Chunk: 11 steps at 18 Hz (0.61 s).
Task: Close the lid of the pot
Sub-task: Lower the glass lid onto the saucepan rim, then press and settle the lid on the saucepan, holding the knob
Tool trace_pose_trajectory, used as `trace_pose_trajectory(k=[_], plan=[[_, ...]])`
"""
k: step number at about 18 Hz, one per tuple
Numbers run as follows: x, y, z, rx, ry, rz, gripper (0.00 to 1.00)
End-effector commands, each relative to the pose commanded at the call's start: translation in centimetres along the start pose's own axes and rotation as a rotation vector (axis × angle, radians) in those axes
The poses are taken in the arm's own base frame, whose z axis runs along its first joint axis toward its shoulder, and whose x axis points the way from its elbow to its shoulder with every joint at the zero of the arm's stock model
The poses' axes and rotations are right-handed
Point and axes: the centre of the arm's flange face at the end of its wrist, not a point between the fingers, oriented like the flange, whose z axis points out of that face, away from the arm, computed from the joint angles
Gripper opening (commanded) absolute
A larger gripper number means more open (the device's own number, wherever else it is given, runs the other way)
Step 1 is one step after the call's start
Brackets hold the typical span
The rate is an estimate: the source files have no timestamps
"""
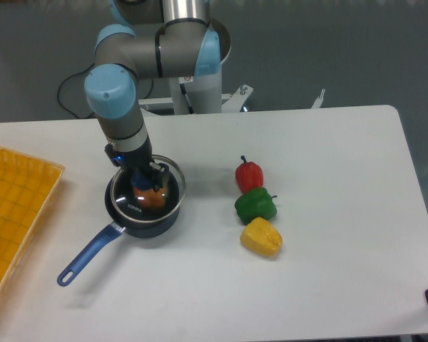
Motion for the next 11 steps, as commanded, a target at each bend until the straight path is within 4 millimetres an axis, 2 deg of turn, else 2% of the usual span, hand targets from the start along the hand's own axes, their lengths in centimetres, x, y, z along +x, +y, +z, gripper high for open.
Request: trace_pose_trajectory(k=[11], plan=[[0.54,-0.37,0.74,-0.012,0.005,0.002,0.49]])
